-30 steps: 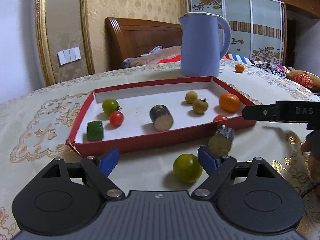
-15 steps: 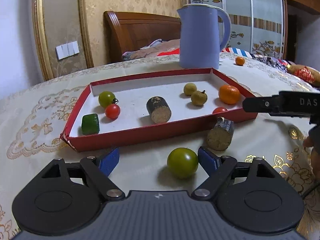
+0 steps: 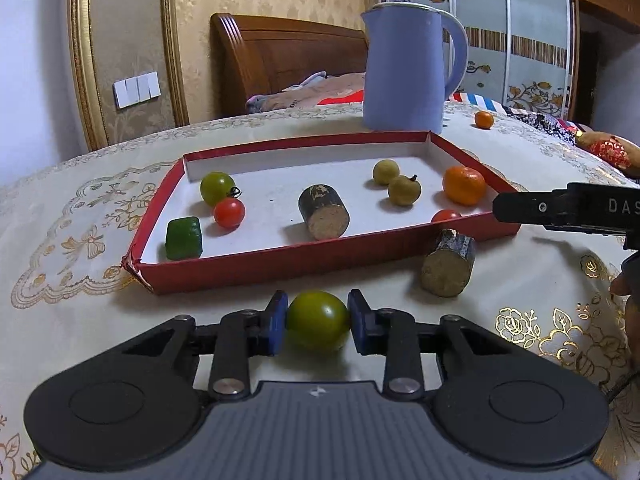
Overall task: Organize fruits
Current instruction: 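Close the left gripper around the second green tomato on the table, then close the right gripper around the dark log piece while the left holds the tomato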
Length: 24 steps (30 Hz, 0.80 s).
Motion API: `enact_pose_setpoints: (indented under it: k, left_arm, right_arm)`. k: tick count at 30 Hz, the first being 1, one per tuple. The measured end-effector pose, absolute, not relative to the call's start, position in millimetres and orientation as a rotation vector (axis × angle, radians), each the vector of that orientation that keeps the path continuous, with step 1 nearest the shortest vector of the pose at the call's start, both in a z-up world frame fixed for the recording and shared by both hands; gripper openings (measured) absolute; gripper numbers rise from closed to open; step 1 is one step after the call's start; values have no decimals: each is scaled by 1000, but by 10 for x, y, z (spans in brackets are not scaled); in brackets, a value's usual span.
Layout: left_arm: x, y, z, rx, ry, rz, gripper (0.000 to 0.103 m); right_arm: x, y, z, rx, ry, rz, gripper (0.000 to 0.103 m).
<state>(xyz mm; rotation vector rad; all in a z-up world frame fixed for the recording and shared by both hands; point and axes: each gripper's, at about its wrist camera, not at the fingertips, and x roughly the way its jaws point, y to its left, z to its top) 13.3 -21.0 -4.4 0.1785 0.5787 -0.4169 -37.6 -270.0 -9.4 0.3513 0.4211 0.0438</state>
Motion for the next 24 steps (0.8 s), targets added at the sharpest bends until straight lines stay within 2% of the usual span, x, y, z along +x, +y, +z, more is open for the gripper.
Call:
enact_pose_setpoints:
  k: [12,15,20,24]
  left_arm:
    - [379,155,-17,14,611,-240,32]
    - [393,174,-15,6,613,-240,32]
    - [388,154,-18,27,607,-236,32]
    - [384,159,-24,22,610,-234,33]
  right_arm:
    - [-406,-2600,-46,292,395,83,98]
    - [-390,-2460,-27,212,426,111,95]
    - [-413,-2199,-4,74,448,190,84]
    - [-339,-2144,-23,64,509,241,69]
